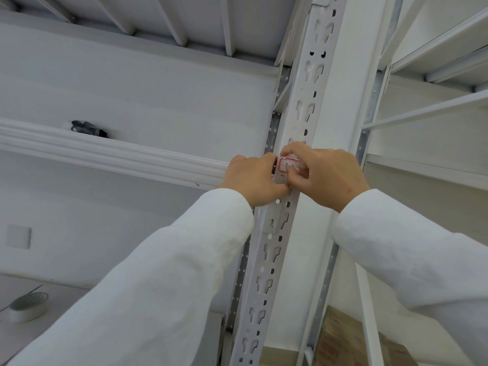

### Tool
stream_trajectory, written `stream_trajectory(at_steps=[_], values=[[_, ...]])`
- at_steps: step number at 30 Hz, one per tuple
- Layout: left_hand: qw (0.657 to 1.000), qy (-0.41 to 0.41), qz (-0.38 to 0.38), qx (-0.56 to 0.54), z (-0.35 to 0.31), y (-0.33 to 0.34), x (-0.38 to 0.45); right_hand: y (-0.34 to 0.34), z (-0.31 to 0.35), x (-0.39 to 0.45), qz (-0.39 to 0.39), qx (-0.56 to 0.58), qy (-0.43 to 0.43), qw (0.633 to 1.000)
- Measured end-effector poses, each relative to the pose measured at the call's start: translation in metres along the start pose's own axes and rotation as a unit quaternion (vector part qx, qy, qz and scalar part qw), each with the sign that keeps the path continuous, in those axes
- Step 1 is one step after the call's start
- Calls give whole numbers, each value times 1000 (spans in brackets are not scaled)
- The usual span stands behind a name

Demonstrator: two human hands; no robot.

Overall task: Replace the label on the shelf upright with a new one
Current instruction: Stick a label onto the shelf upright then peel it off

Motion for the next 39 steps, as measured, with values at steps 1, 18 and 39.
stream_trajectory(at_steps=[1, 18, 39], values=[[1000, 1, 0, 1, 0, 0, 0, 0, 1, 0, 0, 0, -1, 1000], [1000, 4, -8, 7, 1, 2, 2, 2, -4, 0, 33, 12, 38, 999], [1000, 7, 5, 12, 0, 0, -1, 0, 4, 17, 89, -33, 19, 995]])
Point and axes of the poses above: each hand's wrist, its own x-axis towards the middle knuckle, its own y-axis out of the palm, z = x × y, the point moved 5 cm from there along x, towards the middle knuckle, and after that the axes turned 10 degrees about z, right-handed, at the moved point
